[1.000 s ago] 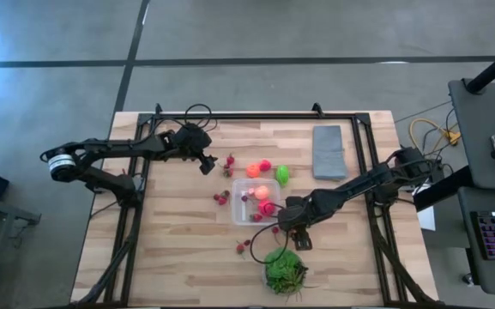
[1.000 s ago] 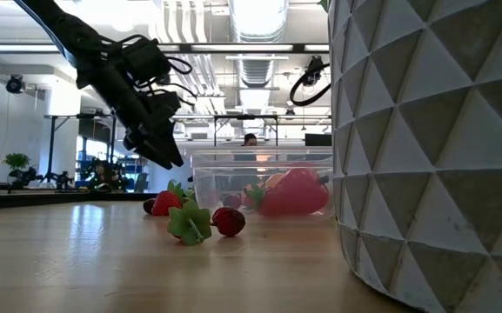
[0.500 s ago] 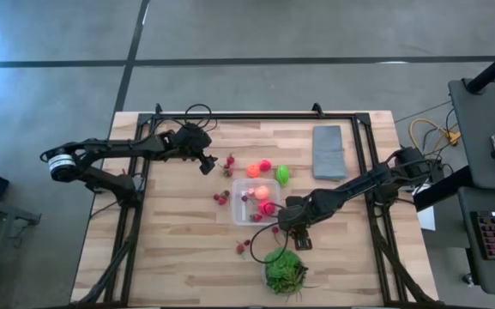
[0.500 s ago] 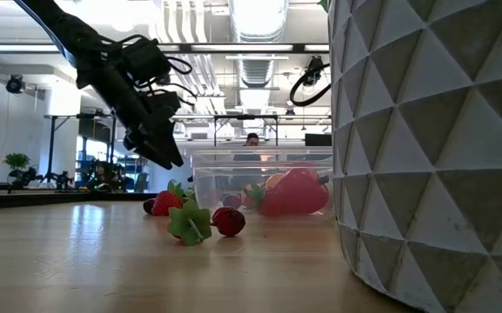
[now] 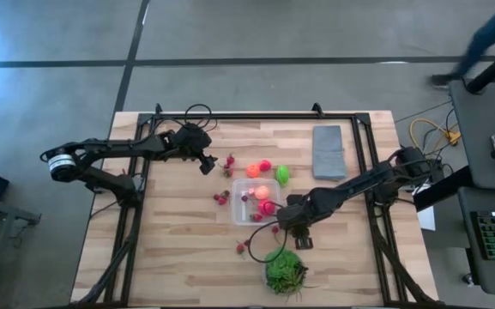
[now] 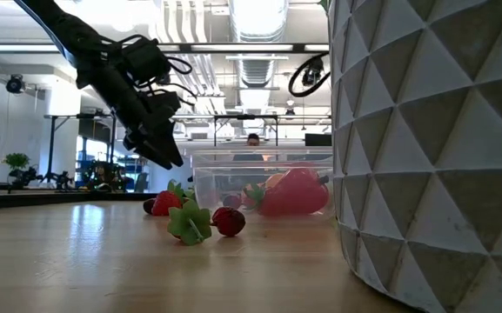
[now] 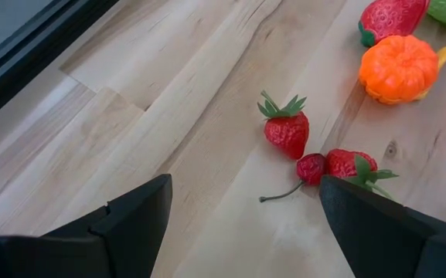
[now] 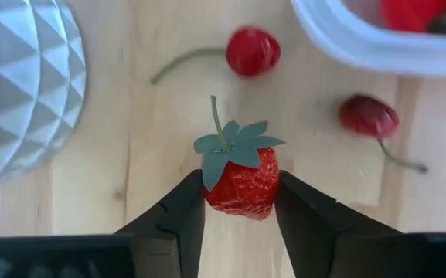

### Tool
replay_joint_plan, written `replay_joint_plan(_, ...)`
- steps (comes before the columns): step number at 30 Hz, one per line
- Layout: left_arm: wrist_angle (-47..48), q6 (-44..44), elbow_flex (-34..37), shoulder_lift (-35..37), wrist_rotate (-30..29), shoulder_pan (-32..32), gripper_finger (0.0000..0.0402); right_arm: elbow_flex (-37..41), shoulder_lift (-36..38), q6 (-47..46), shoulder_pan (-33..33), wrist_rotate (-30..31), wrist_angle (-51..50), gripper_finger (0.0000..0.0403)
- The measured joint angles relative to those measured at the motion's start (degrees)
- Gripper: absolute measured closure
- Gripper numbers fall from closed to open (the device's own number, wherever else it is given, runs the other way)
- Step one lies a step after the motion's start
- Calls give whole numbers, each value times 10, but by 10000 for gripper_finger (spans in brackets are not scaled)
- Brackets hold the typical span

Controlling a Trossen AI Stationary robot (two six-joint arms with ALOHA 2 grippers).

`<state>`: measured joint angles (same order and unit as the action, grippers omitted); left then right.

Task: Pick and placing Produce into tupperware
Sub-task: Put the red strawberry into the transparent container

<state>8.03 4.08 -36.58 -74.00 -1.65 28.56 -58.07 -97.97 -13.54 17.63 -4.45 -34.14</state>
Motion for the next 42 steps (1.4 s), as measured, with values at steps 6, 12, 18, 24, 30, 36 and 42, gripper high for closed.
replay_joint_plan(6, 0, 0, 0, 0, 0, 0, 88, -70, 3, 0, 0, 3, -96, 260)
replay_joint_plan(12, 0, 0, 0, 0, 2, 0, 88, -123, 12, 20, -4, 111, -140, 257)
replay_joint_plan(18, 2, 0, 0, 0, 27, 0, 88, -155, 14, 106, -28, 162, -110, 254)
replay_joint_plan(24, 2, -2, 0, 0, 29, 0, 88, -156, 13, 185, -71, 152, 5, 252)
replay_joint_plan(30, 2, -2, 0, 0, 30, 0, 88, -154, -6, 149, -111, 90, 40, 226)
replay_joint_plan(36, 3, -3, 1, 0, 30, -1, 88, -153, -16, 170, -114, 89, 53, 176)
replay_joint_plan(42, -1, -47, 2, 0, 36, -1, 88, -153, -11, 131, -114, 120, 46, 139)
